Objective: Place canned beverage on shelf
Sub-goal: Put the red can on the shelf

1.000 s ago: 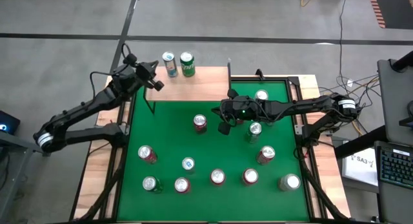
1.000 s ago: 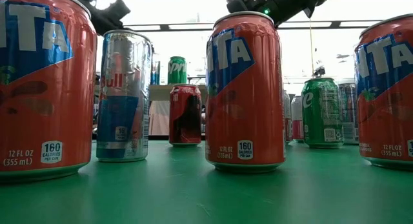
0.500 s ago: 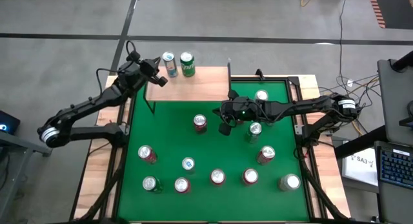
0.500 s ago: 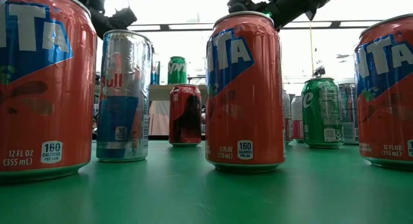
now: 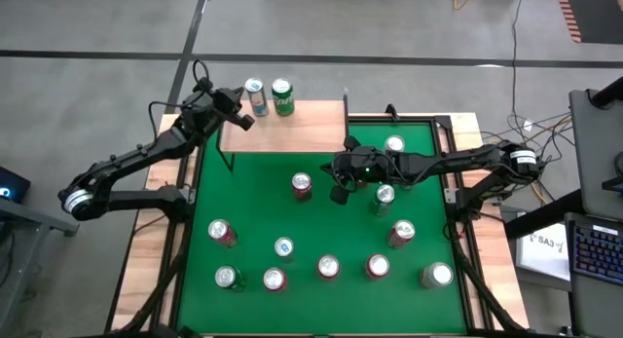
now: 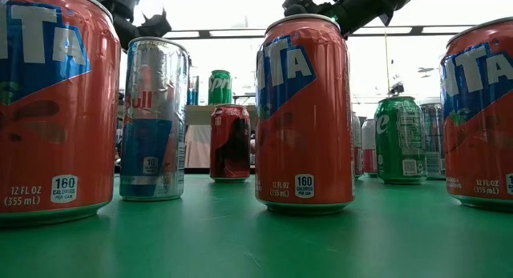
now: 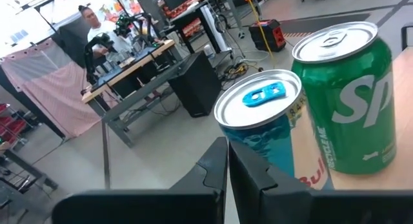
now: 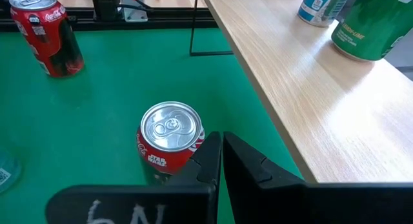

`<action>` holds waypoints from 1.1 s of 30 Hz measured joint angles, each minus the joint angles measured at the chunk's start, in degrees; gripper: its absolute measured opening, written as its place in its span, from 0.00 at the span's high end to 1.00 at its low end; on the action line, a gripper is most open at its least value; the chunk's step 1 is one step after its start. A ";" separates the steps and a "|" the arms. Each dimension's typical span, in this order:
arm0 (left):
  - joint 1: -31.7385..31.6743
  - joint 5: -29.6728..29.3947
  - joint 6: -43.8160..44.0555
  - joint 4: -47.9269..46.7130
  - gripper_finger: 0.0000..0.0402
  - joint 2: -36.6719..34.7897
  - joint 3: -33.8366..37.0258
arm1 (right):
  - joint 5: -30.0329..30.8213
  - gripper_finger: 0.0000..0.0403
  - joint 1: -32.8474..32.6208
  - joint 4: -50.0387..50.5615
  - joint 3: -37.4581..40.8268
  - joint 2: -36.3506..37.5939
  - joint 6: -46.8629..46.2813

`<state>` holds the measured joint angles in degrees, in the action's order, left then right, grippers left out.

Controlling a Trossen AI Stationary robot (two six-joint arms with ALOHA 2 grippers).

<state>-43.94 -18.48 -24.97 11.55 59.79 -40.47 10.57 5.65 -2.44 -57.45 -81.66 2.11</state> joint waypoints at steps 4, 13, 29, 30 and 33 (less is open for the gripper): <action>0.00 0.02 0.46 -0.01 1.00 -0.02 0.00 | 0.00 0.98 0.02 0.02 0.00 -0.01 0.00; 0.00 3.02 2.41 -0.04 1.00 -0.04 0.00 | 0.00 0.98 0.00 0.02 0.00 -0.01 0.00; 0.04 4.65 4.62 -1.99 1.00 -0.11 0.02 | 0.00 0.98 0.01 0.00 0.02 -0.01 0.00; 0.05 5.14 4.72 -2.05 1.00 -0.13 0.03 | 0.00 0.98 0.02 0.01 0.02 -0.01 0.00; 0.07 5.75 5.40 -2.40 1.00 -0.27 0.04 | 0.00 0.98 0.02 0.00 0.02 -0.01 -0.09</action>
<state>-43.88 -12.73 -19.57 9.15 59.52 -40.42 10.57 5.67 -2.44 -57.43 -81.67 2.02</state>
